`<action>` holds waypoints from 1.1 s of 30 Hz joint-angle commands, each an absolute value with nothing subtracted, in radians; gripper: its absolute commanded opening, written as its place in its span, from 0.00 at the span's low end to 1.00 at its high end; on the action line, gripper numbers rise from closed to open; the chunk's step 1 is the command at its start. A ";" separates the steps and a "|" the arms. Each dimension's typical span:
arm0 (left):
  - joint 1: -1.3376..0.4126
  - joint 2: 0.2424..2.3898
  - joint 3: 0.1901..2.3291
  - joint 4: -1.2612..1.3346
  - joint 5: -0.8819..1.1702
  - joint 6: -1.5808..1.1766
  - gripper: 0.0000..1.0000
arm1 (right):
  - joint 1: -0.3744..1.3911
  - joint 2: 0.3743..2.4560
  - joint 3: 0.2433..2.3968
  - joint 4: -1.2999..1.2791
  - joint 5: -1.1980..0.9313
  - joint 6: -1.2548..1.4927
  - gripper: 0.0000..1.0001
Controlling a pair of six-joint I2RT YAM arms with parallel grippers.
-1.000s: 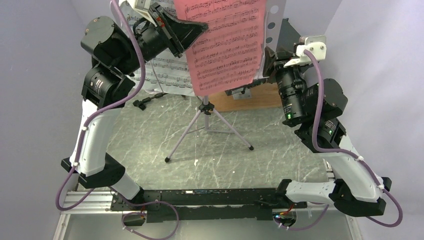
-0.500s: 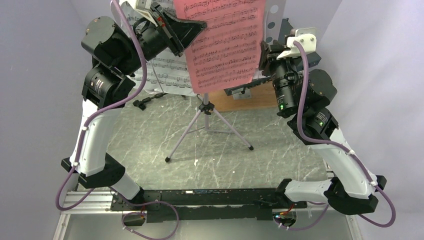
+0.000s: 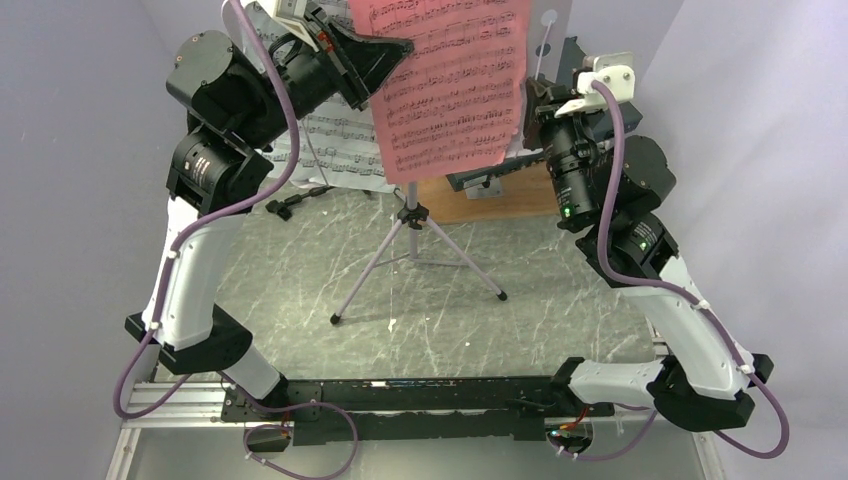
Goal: Set up the instrument practice props
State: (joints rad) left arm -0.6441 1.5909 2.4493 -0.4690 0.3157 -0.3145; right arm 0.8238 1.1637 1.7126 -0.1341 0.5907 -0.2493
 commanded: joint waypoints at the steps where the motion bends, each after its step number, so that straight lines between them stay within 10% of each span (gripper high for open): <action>1: -0.650 1.600 2.492 -0.436 0.315 -0.295 0.00 | 0.804 1.173 1.750 -0.128 0.550 -0.230 0.15; 6: -0.652 1.597 2.492 -0.422 0.322 -0.293 0.00 | 0.790 1.162 1.732 -0.113 0.470 -0.232 0.00; 33: -0.731 1.691 2.547 -0.306 0.339 -0.156 0.00 | 0.784 1.030 1.509 0.098 0.381 -0.268 0.00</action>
State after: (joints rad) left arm -0.7105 1.6577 2.4973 -0.3698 0.3332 -0.1928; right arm 0.7898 1.0615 1.5200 0.0483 0.4042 -0.2520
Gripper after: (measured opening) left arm 0.009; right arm 0.017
